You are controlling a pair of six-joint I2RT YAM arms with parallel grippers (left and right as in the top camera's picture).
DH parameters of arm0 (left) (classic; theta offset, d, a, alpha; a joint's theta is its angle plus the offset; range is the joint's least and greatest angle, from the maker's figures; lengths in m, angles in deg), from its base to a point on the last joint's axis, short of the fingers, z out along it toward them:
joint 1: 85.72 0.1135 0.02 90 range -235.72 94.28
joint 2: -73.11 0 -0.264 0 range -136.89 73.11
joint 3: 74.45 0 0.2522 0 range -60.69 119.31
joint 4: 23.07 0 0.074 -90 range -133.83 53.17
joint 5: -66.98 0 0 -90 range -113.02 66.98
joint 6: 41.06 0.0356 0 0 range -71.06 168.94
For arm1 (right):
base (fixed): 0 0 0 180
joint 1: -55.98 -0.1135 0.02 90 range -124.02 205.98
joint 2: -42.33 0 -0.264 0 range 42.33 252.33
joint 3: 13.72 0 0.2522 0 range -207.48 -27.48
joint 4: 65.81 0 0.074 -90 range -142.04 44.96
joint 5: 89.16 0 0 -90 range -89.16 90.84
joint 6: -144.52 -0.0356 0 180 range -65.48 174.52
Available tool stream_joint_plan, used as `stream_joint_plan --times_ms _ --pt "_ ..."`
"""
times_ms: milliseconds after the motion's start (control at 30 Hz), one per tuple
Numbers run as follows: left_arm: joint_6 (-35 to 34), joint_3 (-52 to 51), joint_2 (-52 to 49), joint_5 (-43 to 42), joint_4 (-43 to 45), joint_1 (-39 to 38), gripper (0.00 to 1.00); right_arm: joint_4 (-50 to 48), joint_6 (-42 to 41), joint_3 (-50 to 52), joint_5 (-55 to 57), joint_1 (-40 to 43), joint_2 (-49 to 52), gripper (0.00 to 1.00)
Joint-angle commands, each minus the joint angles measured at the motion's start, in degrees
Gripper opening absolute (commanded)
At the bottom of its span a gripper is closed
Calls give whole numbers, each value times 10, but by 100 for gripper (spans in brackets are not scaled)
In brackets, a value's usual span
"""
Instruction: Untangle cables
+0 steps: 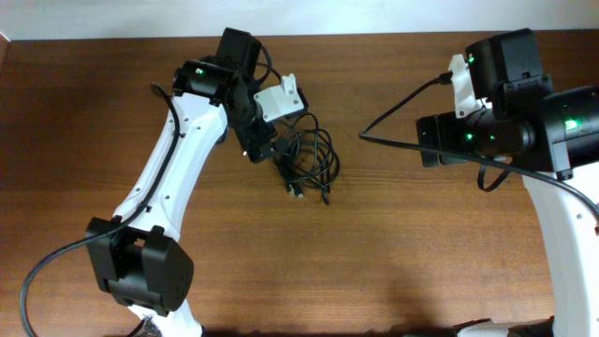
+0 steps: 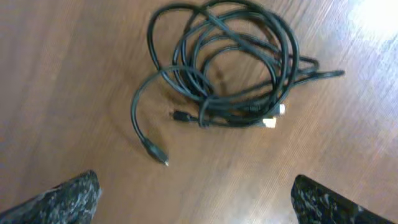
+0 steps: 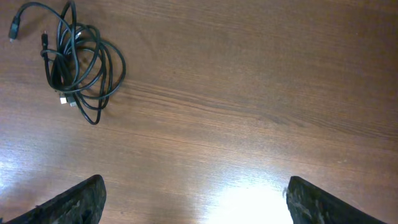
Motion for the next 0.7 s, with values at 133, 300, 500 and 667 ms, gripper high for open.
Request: stream_joint_plan --times_ms 133,300,500,667 --pt "123 -43 -1 -9 4 -3 98 0 -2 -4 1 0 2 92" --pt "149 -101 -8 -8 46 -2 98 -1 -2 -4 1 0 2 92" --pt "142 -183 -13 -4 139 -2 98 0 -2 -4 1 0 2 92" --pt "17 -190 -17 -6 222 -2 98 -1 -2 -4 1 0 2 92"
